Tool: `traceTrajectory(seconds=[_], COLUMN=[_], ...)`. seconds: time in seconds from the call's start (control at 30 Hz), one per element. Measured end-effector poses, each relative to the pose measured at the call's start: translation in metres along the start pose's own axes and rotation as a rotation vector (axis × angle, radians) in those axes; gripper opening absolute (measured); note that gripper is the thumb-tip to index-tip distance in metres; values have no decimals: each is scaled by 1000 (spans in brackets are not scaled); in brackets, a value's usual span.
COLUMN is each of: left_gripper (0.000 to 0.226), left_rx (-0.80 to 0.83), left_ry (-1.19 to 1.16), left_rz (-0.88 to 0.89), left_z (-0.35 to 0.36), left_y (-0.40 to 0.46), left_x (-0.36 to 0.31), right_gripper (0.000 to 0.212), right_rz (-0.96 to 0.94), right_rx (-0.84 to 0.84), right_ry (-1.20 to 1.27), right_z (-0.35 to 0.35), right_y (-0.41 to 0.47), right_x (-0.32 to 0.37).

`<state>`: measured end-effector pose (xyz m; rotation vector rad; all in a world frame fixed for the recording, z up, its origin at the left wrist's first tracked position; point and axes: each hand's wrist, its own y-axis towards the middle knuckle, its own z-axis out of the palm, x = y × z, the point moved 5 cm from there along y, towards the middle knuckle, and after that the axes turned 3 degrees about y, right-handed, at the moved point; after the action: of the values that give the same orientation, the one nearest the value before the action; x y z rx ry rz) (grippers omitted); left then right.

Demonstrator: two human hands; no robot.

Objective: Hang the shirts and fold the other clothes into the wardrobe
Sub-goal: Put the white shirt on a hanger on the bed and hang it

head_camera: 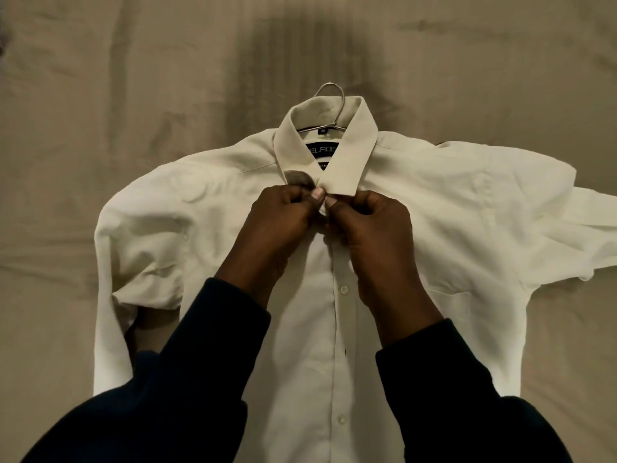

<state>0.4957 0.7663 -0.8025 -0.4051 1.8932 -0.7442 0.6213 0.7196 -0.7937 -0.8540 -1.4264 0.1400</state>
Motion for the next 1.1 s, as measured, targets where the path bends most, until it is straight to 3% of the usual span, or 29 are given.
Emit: traceTrajectory(seconds=[0.13,0.27,0.4,0.53,0.67,0.8,0.87,0.97,1.1], left_gripper=[24,18,18,27,30,34,35,42,34], left_rx=[33,-229,-317,-394,-399,-413,-436,-523,-599], left_ry=[-98,221,351,436,383,382,387,455,608], left_rz=[-29,154,283,289,269,254,279,333,460], left_z=[0,-6,-8,-10,-11,-12,-11,-8,-5], left_y=[3,3,4,11,12,16,16,12,12], left_x=[-1,-5,-8,-5,-4,-2,-2,-1,0], right_gripper=[15,19,14,12,12,17,19,21,29], right_rz=[-100,-133,-116,-167,-191,-338,-376,-295,-187], right_rx=[47,27,52,-174,-375,-374,-361,-388,-329], right_ry=[-86,-35,-80,-316,-373,-268,-338,-531,-667], right_z=[0,0,-2,2,-4,-4,-8,-19,-23], right_y=[5,5,12,18,16,4,8,27,45], right_x=[1,-9,-13,-9,-7,3,7,11,18])
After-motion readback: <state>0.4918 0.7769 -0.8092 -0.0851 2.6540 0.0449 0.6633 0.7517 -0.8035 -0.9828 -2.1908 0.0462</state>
